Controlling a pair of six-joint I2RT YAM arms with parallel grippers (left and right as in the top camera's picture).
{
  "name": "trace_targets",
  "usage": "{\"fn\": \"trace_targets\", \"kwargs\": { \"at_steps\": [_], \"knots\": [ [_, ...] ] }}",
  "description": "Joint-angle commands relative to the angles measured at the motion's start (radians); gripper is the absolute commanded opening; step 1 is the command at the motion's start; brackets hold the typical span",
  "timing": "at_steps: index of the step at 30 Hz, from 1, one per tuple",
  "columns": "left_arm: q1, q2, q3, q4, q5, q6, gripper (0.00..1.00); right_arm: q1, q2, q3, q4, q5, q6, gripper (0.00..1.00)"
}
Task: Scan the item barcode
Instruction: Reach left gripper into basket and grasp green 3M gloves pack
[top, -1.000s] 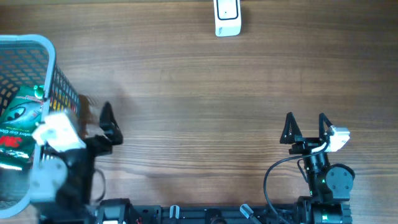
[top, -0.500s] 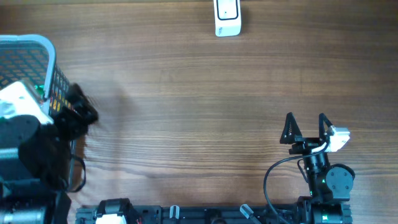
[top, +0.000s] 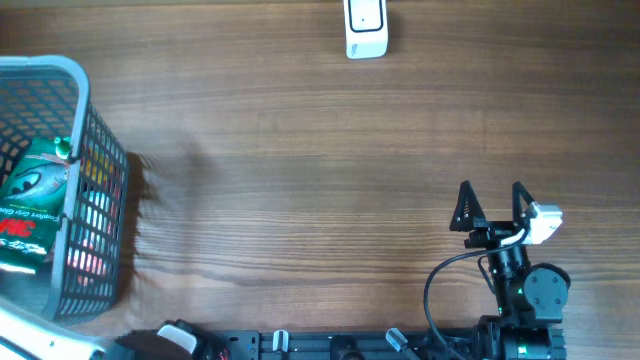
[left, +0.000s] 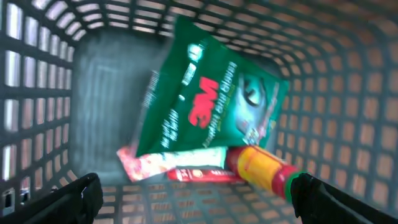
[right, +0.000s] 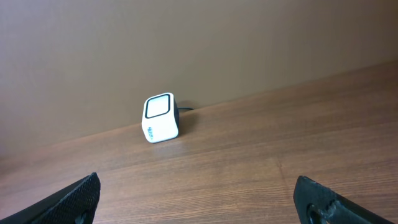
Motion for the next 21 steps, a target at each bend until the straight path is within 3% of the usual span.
{"fn": "trace_targets", "kwargs": {
  "at_steps": [1,8,13,21],
  "knots": [
    [0.027,0.065,0.005,0.026,0.037,0.0,1.0,0.004,-0.007,-0.001,0.005,0.0,-0.011,1.0],
    [0.027,0.127,-0.09,0.134,0.01,0.122,1.0,0.004,-0.007,-0.001,0.005,0.0,-0.011,1.0],
    [0.027,0.127,-0.246,0.252,0.012,0.127,1.0,0.004,-0.007,-0.001,0.005,0.0,-0.011,1.0],
    [0.021,0.129,-0.436,0.466,0.146,0.127,1.0,0.004,-0.007,-0.001,0.005,0.0,-0.011,1.0]
  ]
}}
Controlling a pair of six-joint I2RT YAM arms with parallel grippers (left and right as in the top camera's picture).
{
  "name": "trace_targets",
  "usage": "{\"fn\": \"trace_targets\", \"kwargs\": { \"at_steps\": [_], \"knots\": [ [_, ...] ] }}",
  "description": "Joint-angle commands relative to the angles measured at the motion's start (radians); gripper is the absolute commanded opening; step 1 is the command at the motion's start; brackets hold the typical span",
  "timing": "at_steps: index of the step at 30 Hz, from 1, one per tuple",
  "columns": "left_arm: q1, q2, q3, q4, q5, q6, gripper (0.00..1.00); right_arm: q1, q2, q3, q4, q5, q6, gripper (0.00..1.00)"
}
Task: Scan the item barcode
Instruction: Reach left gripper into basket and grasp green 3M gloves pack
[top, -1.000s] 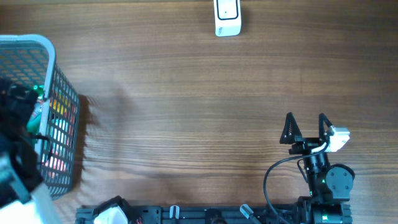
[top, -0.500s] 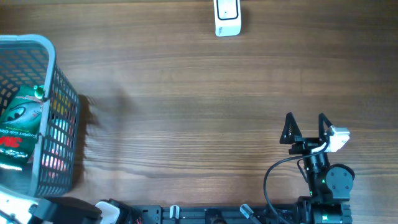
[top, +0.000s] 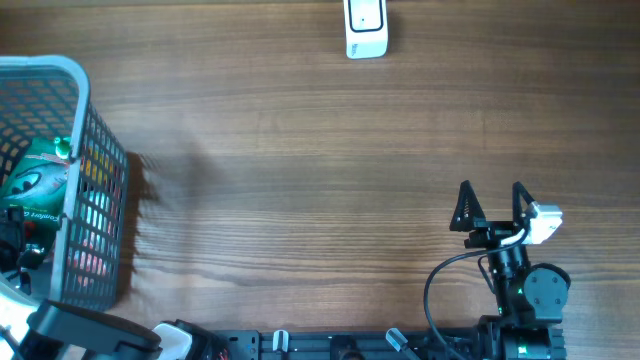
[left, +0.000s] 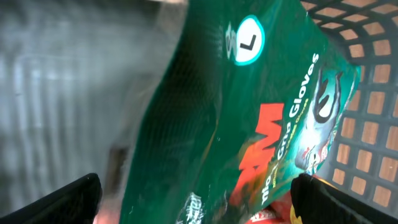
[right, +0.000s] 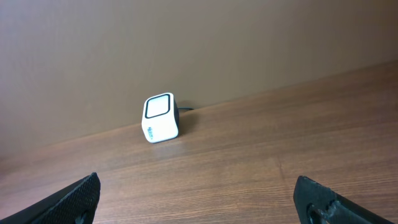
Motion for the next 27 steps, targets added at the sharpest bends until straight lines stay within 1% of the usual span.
{"fn": "trace_targets", "kwargs": {
  "at_steps": [1,3,6,7,9,10,14,17,19,20,21,26,27],
  "knots": [
    [-0.009,0.003,-0.038,0.042,0.06,0.019,0.96,0.004,-0.007,-0.001,0.005,0.0,-0.011,1.0],
    [-0.031,0.003,-0.038,0.068,0.105,0.018,0.86,0.004,-0.007,-0.001,0.005,0.0,-0.012,1.0],
    [-0.084,0.003,-0.038,0.126,0.141,0.018,0.62,0.004,-0.007,-0.001,0.005,0.0,-0.011,1.0],
    [-0.108,0.003,-0.038,0.139,0.141,0.018,0.5,0.004,-0.007,-0.001,0.005,0.0,-0.012,1.0],
    [-0.151,0.003,-0.038,0.172,0.141,0.018,0.21,0.004,-0.007,-0.001,0.005,0.0,-0.011,1.0],
    [-0.166,0.001,-0.036,0.188,0.141,0.018,0.04,0.004,-0.007,-0.001,0.005,0.0,-0.011,1.0],
    [-0.17,-0.06,0.002,0.206,0.142,0.018,0.04,0.004,-0.007,-0.001,0.005,0.0,-0.012,1.0],
    [-0.17,-0.186,0.129,0.183,0.142,0.013,0.04,0.004,-0.007,-0.001,0.005,0.0,-0.011,1.0],
    [-0.17,-0.26,0.194,0.179,0.142,-0.043,0.04,0.004,-0.007,-0.001,0.005,0.0,-0.011,1.0],
    [-0.17,-0.298,0.223,0.18,0.145,-0.106,0.04,0.004,-0.007,-0.001,0.005,0.0,-0.011,1.0],
    [-0.17,-0.333,0.245,0.182,0.155,-0.145,0.04,0.004,-0.007,-0.001,0.005,0.0,-0.011,1.0],
    [-0.17,-0.518,0.272,0.215,0.29,-0.249,0.04,0.004,-0.007,-0.001,0.005,0.0,-0.011,1.0],
    [-0.17,-0.568,0.272,0.209,0.359,-0.249,0.04,0.004,-0.007,-0.001,0.005,0.0,-0.011,0.99]
  ]
}}
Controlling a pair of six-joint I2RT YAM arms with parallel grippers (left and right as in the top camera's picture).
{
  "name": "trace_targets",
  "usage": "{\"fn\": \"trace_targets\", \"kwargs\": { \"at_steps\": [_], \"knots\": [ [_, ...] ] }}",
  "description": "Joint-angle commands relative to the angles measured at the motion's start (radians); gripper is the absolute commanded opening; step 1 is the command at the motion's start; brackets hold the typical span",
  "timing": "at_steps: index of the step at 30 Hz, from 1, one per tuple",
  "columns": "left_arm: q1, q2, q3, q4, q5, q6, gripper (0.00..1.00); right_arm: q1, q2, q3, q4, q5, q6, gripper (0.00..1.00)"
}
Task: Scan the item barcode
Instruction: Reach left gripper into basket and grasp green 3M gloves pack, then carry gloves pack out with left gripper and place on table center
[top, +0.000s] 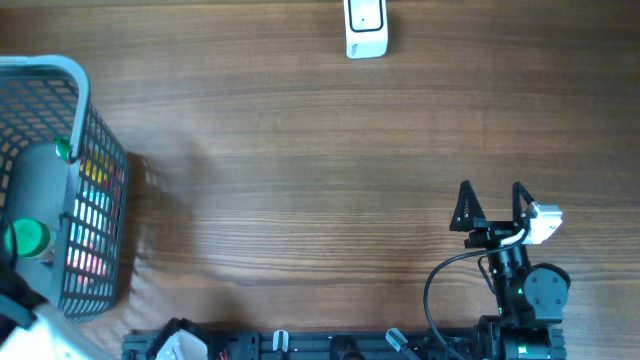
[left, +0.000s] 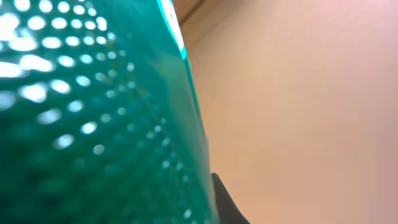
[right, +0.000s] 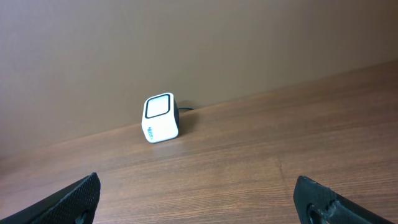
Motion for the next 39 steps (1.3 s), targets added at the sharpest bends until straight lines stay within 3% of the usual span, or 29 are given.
{"fn": "trace_targets", "kwargs": {
  "at_steps": [1,4,7,11,15,19,23,26,29,31,35,39],
  "knots": [
    [-0.004,-0.113,0.016,-0.004,0.194,-0.056,0.04,0.004,-0.007,-0.001,0.005,0.0,-0.012,1.0],
    [-0.038,-0.2,0.016,-0.013,0.332,-0.055,0.04,0.004,-0.007,-0.001,0.005,0.0,-0.012,1.0],
    [-0.124,-0.265,0.015,-0.197,0.388,-0.039,0.04,0.004,-0.007,-0.001,0.005,0.0,-0.011,1.0],
    [-0.24,-0.281,0.01,-0.491,0.388,0.177,0.04,0.004,-0.007,-0.001,0.005,0.0,-0.011,1.0],
    [-0.318,-0.281,-0.078,-0.602,0.388,0.372,0.04,0.004,-0.007,-0.001,0.005,0.0,-0.011,0.99],
    [-0.41,-0.281,-0.258,-0.519,0.399,0.395,0.04,0.004,-0.007,-0.001,0.005,0.0,-0.011,1.0],
    [-0.653,-0.276,-0.489,-0.314,0.423,0.388,0.04,0.004,-0.007,-0.001,0.005,0.0,-0.011,1.0],
    [-0.823,-0.223,-0.577,-0.151,0.327,0.292,0.04,0.004,-0.007,-0.001,0.005,0.0,-0.011,1.0],
    [-1.055,-0.064,-0.591,-0.065,0.002,0.179,0.04,0.004,-0.007,-0.001,0.005,0.0,-0.011,1.0],
    [-1.176,0.053,-0.591,0.0,-0.106,0.153,0.04,0.004,-0.007,-0.001,0.005,0.0,-0.012,1.0],
    [-1.351,0.343,-0.591,0.222,-0.117,0.075,0.04,0.004,-0.007,-0.001,0.005,0.0,-0.012,1.0],
    [-1.412,0.521,-0.591,0.273,-0.117,0.045,0.04,0.004,-0.007,-0.001,0.005,0.0,-0.011,1.0]
  ]
}}
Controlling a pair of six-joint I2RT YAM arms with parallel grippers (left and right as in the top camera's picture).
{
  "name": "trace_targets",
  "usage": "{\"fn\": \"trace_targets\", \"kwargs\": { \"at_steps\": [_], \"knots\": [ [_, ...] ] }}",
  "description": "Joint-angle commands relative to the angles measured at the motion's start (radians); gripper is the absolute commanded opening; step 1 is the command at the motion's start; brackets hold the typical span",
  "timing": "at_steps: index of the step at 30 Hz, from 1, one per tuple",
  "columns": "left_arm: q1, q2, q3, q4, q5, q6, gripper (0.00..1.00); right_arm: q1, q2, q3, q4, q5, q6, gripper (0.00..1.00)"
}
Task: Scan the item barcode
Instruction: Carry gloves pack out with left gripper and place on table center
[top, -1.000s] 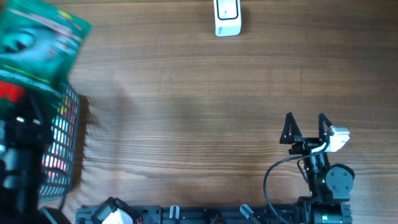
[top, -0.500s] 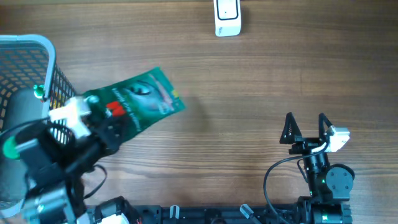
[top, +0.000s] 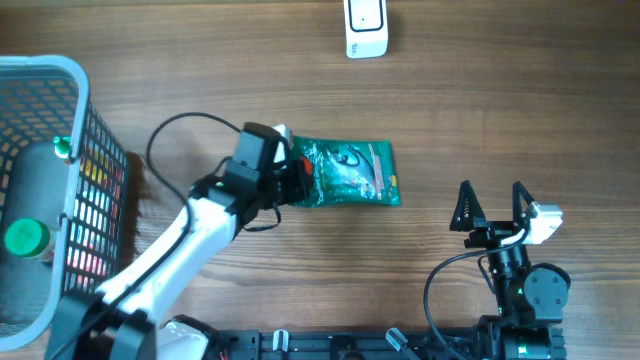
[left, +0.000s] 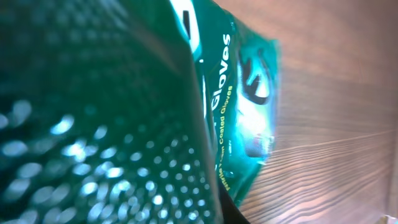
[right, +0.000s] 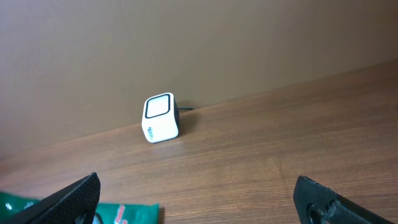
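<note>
A green pack of gloves (top: 345, 172) is over the middle of the table, printed side up, below the white scanner (top: 366, 28) at the far edge. My left gripper (top: 288, 186) is shut on the pack's left end. In the left wrist view the pack (left: 124, 124) fills most of the frame, and only one dark fingertip (left: 229, 210) shows. My right gripper (top: 492, 205) stands open at the near right, with nothing between its fingers. The right wrist view shows the scanner (right: 161, 117) ahead and the pack's corner (right: 127, 213) at lower left.
A grey wire basket (top: 85, 120) stands at the left edge. It holds a grey bottle with a green cap (top: 25, 238) and red packets (top: 92, 215). A black cable loops from my left arm (top: 180, 250) above the table.
My left gripper was inside the basket with the green pack pressed against its camera. Now it is out of the basket, over the middle of the table, with the pack still in it.
My left gripper was open above the basket, with the green pack lying on red packets and a bottle. Then it was closer to the pack. Then the pack filled the wrist view. Now the pack is over the table, below the scanner. My right arm has not moved.
</note>
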Motion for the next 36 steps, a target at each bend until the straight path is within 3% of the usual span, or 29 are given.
{"fn": "trace_targets", "kwargs": {
  "at_steps": [1,3,5,6,7,10,16,18,22,27,30,36],
  "knots": [
    [-0.034,0.092,-0.003,0.01,-0.024,-0.039,0.04,0.004,-0.007,-0.001,0.005,0.0,-0.011,1.0],
    [-0.037,0.099,-0.003,0.005,-0.028,-0.038,0.04,0.004,-0.007,-0.001,0.005,0.0,-0.011,1.0],
    [-0.037,0.099,-0.003,0.0,-0.029,-0.038,0.31,0.004,-0.007,-0.001,0.005,0.0,-0.012,1.0],
    [-0.034,0.097,-0.002,-0.001,-0.029,-0.038,0.47,0.004,-0.007,-0.001,0.005,0.0,-0.011,1.0],
    [-0.029,0.091,0.0,-0.001,-0.028,-0.037,1.0,0.004,-0.007,-0.001,0.005,0.0,-0.012,1.0],
    [0.006,0.037,0.042,-0.054,-0.028,-0.012,1.0,0.004,-0.007,-0.001,0.005,0.0,-0.011,1.0],
    [0.116,-0.103,0.455,-0.566,-0.169,0.196,1.0,0.004,-0.007,-0.001,0.005,0.0,-0.012,1.0],
    [0.115,-0.103,0.522,-0.653,-0.177,0.207,1.0,0.004,-0.007,-0.001,0.005,0.0,-0.012,1.0],
    [0.084,-0.049,0.52,-0.681,-0.173,0.206,1.0,0.004,-0.007,-0.001,0.005,0.0,-0.012,1.0],
    [-0.086,0.027,0.521,-0.614,-0.174,0.214,1.0,0.004,-0.007,-0.001,0.005,0.0,-0.011,1.0],
    [-0.211,0.027,0.521,-0.53,-0.183,0.325,1.0,0.004,-0.007,-0.001,0.005,0.0,-0.012,1.0],
    [-0.26,0.024,0.523,-0.528,-0.238,0.338,1.0,0.004,-0.007,-0.001,0.005,0.0,-0.011,1.0]
  ]
}}
